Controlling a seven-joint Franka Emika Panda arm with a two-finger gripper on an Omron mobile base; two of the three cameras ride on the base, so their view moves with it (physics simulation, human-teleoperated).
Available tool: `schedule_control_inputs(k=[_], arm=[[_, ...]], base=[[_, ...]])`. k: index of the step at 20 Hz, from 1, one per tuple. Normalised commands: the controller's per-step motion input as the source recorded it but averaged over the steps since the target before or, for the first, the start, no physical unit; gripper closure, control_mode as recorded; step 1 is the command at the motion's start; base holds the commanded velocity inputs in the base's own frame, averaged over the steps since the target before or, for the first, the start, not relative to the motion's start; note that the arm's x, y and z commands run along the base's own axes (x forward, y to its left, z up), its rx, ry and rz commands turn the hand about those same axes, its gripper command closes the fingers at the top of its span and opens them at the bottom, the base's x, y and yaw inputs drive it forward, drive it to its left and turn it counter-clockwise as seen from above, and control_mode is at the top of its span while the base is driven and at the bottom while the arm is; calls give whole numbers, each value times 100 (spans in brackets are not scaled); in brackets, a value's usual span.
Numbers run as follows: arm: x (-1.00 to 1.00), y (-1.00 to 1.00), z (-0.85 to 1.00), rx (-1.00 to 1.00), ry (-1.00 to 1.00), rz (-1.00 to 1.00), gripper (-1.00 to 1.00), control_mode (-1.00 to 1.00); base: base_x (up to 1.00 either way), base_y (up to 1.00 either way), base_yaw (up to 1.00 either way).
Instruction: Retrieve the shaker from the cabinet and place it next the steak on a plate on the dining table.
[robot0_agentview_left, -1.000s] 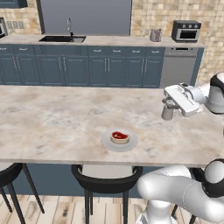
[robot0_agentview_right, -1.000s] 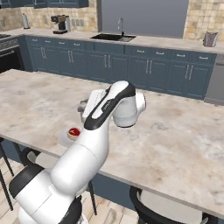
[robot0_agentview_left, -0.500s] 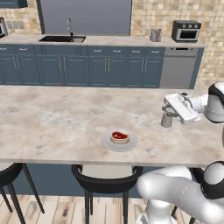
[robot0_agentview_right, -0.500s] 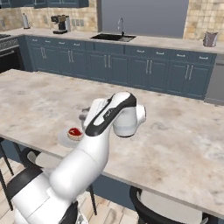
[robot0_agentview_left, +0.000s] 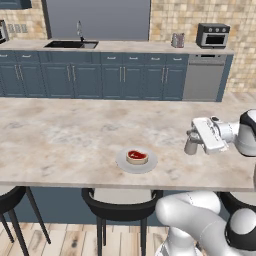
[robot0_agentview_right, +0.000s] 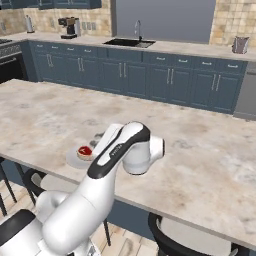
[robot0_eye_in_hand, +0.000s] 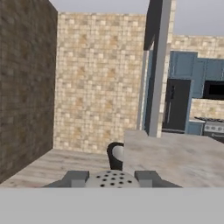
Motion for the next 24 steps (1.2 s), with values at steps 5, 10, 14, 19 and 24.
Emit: schedule_control_inputs(k=[5, 10, 14, 19, 24], arm=[[-1, 0, -14, 2, 1, 0, 100, -100], [0, -9, -19, 2, 1, 0, 100, -100], [0, -13, -22, 0, 0, 2, 100, -100], [0, -7, -29, 0, -2, 4, 100, -100], [0, 0, -27, 0, 0, 3, 100, -100]], base=[[0, 0, 0], [0, 0, 0], [0, 0, 0], [0, 0, 0], [0, 0, 0]])
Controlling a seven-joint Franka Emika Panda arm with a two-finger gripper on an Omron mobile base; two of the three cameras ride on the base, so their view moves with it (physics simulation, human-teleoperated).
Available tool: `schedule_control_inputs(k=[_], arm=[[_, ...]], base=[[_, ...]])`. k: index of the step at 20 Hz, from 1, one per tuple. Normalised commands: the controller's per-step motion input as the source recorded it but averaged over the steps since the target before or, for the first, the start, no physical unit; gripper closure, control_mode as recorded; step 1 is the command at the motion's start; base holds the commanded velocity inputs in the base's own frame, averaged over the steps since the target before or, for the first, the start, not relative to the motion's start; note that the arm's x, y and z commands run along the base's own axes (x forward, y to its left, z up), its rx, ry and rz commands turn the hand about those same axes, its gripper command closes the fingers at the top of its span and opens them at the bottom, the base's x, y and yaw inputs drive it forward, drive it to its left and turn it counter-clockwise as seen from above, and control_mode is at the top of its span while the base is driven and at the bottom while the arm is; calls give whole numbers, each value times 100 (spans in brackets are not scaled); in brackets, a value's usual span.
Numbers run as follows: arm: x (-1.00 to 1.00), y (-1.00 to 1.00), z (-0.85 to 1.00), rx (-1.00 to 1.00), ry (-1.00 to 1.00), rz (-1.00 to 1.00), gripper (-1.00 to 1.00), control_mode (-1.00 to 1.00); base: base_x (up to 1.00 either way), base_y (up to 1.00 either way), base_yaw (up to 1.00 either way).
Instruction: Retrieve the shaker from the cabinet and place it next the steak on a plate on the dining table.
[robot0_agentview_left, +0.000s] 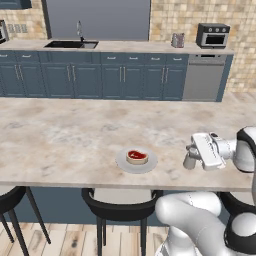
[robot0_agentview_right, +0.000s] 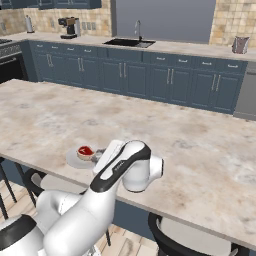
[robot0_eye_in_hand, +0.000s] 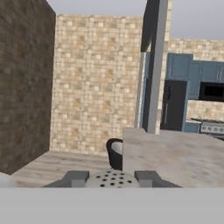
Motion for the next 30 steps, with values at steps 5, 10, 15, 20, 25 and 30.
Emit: schedule_control_inputs(k=[5, 10, 15, 20, 25, 30], arm=[[7, 0, -26, 0, 0, 1, 100, -100], [21, 0, -25, 0, 0, 0, 100, -100], [21, 0, -11, 0, -2, 0, 100, -100], [20, 0, -3, 0, -1, 0, 100, -100], [29, 0, -5, 0, -1, 0, 100, -100], [32, 0, -13, 0, 0, 0, 100, -100]], base=[[0, 0, 0], [0, 0, 0], [0, 0, 0], [0, 0, 0], [0, 0, 0], [0, 0, 0]])
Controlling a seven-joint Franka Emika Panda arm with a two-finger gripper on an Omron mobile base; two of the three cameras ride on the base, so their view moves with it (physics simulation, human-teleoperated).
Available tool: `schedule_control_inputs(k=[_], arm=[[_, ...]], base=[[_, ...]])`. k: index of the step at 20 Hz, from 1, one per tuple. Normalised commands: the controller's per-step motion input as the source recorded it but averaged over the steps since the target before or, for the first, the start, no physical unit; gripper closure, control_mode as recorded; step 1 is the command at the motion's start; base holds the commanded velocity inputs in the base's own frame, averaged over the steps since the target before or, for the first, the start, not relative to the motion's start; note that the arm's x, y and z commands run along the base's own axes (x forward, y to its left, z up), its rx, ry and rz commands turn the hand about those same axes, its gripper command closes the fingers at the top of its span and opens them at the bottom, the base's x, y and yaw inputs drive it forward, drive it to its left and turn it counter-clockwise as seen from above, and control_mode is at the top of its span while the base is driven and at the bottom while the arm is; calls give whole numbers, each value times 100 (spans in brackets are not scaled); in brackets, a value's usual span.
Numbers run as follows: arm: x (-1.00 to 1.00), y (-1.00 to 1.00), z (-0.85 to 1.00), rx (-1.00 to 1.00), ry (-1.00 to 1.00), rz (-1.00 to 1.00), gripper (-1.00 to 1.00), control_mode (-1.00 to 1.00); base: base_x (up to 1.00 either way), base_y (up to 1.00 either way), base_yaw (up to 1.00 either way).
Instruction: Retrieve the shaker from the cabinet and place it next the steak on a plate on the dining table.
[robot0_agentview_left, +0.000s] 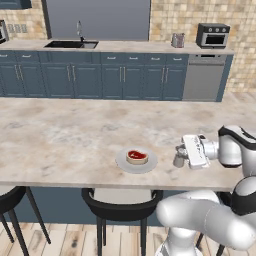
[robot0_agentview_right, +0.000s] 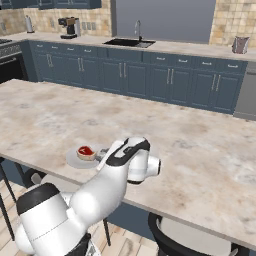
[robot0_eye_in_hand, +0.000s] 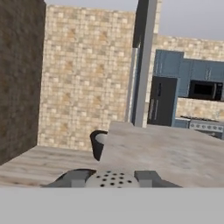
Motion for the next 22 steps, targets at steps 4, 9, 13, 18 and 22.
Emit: schedule_control_inputs(k=[4, 9, 13, 18, 22], arm=[[28, 0, -20, 0, 0, 0, 100, -100], [25, 0, -26, 0, 0, 0, 100, -100], [29, 0, -23, 1, 0, 1, 100, -100], [34, 0, -19, 3, 0, 3, 100, -100], [37, 0, -21, 3, 0, 3, 100, -100]], base=[[0, 0, 0], [0, 0, 0], [0, 0, 0], [0, 0, 0], [0, 0, 0]])
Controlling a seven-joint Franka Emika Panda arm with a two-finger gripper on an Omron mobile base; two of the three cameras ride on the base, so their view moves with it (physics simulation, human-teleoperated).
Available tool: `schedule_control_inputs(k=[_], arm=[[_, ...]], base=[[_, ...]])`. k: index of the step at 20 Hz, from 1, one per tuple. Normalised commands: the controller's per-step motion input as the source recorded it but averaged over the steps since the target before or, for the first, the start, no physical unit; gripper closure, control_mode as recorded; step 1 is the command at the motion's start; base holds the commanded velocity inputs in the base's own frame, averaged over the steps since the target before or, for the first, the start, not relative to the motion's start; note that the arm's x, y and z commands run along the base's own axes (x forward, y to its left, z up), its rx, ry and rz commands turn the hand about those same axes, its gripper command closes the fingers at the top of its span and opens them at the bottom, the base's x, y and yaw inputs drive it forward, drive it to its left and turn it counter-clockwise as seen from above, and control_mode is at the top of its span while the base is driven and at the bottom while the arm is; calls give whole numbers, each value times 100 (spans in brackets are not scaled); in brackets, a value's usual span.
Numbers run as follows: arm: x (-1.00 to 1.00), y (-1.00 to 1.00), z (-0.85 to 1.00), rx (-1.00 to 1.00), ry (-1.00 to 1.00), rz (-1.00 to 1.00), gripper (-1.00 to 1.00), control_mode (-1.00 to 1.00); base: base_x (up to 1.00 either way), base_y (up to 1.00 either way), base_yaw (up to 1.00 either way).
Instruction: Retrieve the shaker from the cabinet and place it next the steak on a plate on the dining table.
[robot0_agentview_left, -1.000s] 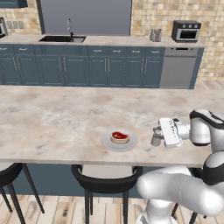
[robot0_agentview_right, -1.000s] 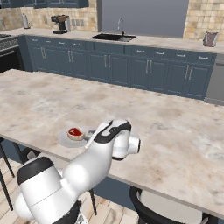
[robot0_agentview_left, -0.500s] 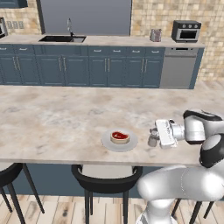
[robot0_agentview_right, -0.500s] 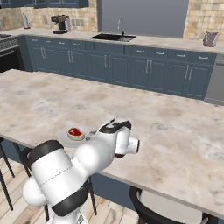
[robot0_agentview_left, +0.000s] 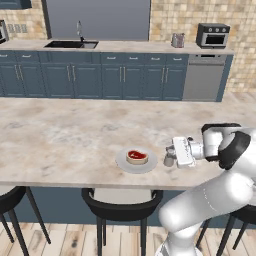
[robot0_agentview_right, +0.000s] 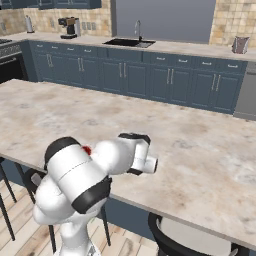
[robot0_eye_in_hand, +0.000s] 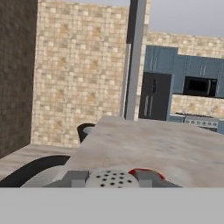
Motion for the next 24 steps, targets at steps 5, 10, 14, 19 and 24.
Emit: schedule_control_inputs(k=[5, 10, 14, 19, 24], arm=[[34, 0, -18, 4, 0, 3, 100, -100], [23, -8, -23, 4, 0, 3, 100, -100], [19, -11, -17, 0, 0, 1, 100, -100], [18, -7, -12, 0, 0, 0, 100, -100], [26, 0, -23, 0, 0, 0, 100, -100]], base=[[0, 0, 0], [0, 0, 0], [0, 0, 0], [0, 0, 0], [0, 0, 0]])
